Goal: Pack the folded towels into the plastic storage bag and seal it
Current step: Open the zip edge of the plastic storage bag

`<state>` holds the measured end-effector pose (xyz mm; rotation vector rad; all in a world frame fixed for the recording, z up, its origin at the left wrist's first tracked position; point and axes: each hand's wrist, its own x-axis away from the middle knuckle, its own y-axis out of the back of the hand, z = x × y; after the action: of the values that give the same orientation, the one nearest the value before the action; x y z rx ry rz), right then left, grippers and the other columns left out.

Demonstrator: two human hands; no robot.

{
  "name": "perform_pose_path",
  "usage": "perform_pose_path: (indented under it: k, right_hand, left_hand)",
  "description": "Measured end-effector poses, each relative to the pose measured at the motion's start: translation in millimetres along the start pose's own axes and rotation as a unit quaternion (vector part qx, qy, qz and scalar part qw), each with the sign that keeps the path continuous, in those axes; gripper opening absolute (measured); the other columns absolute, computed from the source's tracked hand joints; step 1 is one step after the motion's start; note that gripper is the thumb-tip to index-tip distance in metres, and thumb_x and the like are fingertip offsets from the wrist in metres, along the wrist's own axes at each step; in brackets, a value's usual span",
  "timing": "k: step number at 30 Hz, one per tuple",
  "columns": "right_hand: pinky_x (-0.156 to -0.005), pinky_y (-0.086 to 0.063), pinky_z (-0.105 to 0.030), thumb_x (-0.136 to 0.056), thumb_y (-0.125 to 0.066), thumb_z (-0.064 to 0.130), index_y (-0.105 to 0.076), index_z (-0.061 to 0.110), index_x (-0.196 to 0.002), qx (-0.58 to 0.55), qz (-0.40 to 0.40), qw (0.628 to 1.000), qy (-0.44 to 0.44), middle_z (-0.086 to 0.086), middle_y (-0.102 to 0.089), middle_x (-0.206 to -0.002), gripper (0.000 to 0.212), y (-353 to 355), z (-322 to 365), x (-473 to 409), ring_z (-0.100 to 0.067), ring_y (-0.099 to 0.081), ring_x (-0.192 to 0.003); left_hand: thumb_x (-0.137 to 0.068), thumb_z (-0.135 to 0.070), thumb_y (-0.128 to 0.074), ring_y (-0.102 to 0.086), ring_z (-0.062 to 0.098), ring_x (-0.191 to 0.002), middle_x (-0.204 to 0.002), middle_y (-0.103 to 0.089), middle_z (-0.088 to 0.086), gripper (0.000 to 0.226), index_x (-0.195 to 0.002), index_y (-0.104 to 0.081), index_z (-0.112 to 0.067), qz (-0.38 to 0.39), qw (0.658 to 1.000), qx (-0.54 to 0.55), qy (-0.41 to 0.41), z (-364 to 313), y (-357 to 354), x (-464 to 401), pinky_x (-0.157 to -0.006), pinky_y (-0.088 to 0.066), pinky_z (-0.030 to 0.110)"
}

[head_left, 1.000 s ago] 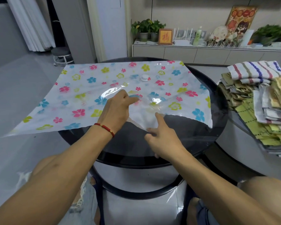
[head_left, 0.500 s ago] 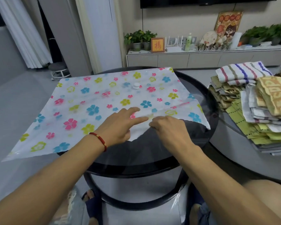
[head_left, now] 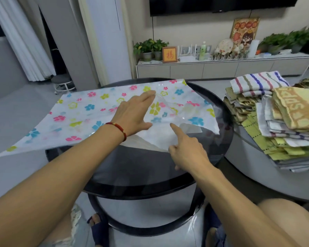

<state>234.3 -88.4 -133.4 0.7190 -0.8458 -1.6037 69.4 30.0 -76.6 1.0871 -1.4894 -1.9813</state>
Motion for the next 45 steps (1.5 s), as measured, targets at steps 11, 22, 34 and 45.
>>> perform_pose_path:
  k: [11,22,34,45]
  right_hand:
    - [-0.058,-0.039,-0.035,-0.095,-0.044,0.021,0.003,0.032,-0.163,0.063,-0.032,0.996,-0.05,-0.004,-0.062,-0.076,0.083,17.8,-21.2,3.1,-0.027,-0.056,-0.061]
    - [-0.06,-0.05,-0.036,-0.092,-0.048,0.023,-0.024,0.022,-0.154,0.002,-0.044,0.995,-0.088,-0.005,-0.071,-0.077,0.067,18.1,-27.0,0.6,-0.032,-0.069,-0.065]
    - [-0.088,-0.028,-0.038,-0.098,-0.055,0.02,-0.075,0.027,-0.104,0.168,-0.101,0.936,0.293,0.004,-0.076,-0.091,0.022,-51.5,35.5,-19.1,-0.027,-0.059,-0.107]
    - [-0.079,-0.033,-0.039,-0.092,-0.056,0.018,-0.055,0.015,-0.077,0.209,-0.002,0.941,0.266,0.002,-0.058,-0.086,0.015,-55.9,24.4,11.1,-0.031,-0.055,-0.112]
  left_hand:
    - [-0.073,-0.043,-0.081,-0.054,0.034,-0.115,-0.161,-0.015,0.003,0.106,-0.152,-0.017,-0.012,-0.045,0.999,-0.001,0.001,8.5,-4.1,13.3,-0.084,-0.056,0.047]
    - [-0.067,-0.031,-0.088,-0.053,0.032,-0.116,-0.157,-0.011,-0.005,0.109,-0.15,-0.02,-0.013,-0.042,0.992,0.101,0.059,14.0,9.8,-1.8,-0.084,-0.056,0.042]
    - [-0.091,-0.023,-0.057,-0.052,0.028,-0.12,-0.142,-0.052,0.004,0.022,-0.107,-0.068,-0.035,0.087,0.988,0.111,0.055,6.3,-0.2,74.6,-0.1,-0.045,0.044]
    - [-0.098,-0.018,-0.053,-0.062,0.023,-0.115,-0.122,-0.07,0.002,0.027,-0.118,-0.071,-0.02,0.025,0.954,0.206,0.218,59.8,23.8,52.7,-0.106,-0.045,0.042]
